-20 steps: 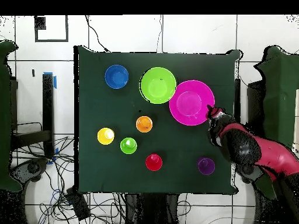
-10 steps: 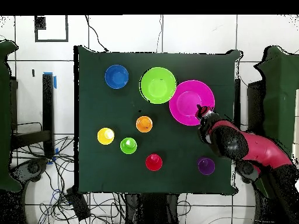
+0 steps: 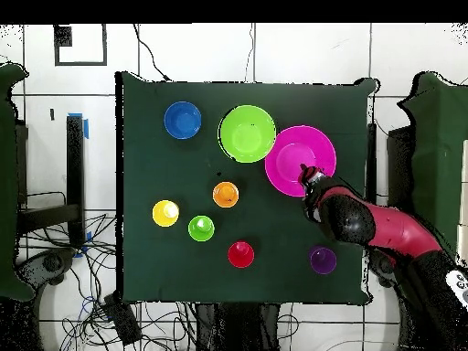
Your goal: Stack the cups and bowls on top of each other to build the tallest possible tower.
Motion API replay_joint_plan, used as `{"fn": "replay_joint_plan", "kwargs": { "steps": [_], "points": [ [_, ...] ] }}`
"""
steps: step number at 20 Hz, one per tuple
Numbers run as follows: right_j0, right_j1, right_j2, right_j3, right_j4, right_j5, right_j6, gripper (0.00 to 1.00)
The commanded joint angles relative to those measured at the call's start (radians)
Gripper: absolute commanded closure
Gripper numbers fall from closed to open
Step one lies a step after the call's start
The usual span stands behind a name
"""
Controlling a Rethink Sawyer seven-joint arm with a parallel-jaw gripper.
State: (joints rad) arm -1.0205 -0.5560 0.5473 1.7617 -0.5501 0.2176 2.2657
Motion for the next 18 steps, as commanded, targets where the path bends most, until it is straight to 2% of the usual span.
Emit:
{"fn": "replay_joint_plan", "kwargs": {
  "steps": [1,8,11,18],
  "points": [
    [0.049,0.065,-0.069,-0.068,-0.045,-0.023,0.01,0.0],
    [0.041,0.074,-0.074,-0.063,-0.05,-0.027,0.0,0.0],
    [0.035,0.074,-0.073,-0.06,-0.051,0.002,-0.023,0.0],
    [0.012,0.006,-0.042,-0.015,-0.027,0.07,-0.062,0.0]
  ]
}}
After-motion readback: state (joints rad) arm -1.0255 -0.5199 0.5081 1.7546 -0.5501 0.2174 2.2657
